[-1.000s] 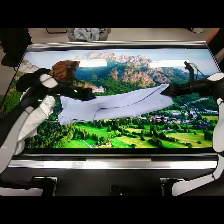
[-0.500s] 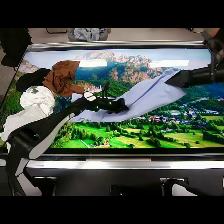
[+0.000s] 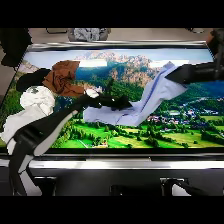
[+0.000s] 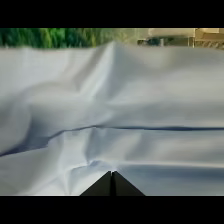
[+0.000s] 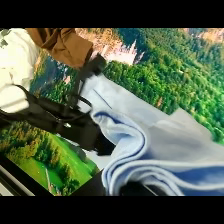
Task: Fold the shirts.
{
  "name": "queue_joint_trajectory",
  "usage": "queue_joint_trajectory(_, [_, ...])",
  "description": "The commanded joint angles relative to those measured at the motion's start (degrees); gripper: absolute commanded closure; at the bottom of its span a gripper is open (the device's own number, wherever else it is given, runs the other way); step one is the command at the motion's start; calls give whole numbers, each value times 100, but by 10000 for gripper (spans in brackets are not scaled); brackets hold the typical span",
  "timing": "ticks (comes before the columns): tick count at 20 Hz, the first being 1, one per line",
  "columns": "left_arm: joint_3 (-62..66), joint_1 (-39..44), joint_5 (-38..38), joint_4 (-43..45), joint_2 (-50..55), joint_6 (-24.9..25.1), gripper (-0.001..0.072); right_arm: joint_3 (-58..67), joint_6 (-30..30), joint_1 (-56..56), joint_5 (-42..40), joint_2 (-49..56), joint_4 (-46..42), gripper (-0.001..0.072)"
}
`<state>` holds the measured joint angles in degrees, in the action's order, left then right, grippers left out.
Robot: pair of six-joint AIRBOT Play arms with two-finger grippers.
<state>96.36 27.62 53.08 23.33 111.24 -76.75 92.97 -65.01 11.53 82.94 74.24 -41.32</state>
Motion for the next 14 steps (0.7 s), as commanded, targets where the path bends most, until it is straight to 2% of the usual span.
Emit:
queue_joint_trajectory(1, [28,-920,713,1320,-909,-42,680,4,11,-876,-929,496,317,664])
queue_joint_trajectory(4, [28,-2037,1123,1624,-1867,-37,680,4,11,-1958,-1860,1082,638,663])
queue_joint_trajectory(7, [28,-2999,1370,1637,-2658,-35,679,4,22,-2931,-2448,1858,1073,662])
queue_joint_trajectory(11, [28,-3589,1401,1637,-3364,-35,679,4,94,-3724,-2964,2844,1600,660])
queue_joint_trajectory(12, [28,-3609,1423,1637,-3477,-33,679,4,94,-3805,-3119,3045,1685,587])
queue_joint_trajectory(13, [28,-3606,1464,1637,-3554,-17,679,4,109,-3862,-3215,3191,1834,259])
queue_joint_trajectory(14, [28,-3595,1523,1637,-3595,-17,679,4,310,-3847,-3250,3246,1937,25])
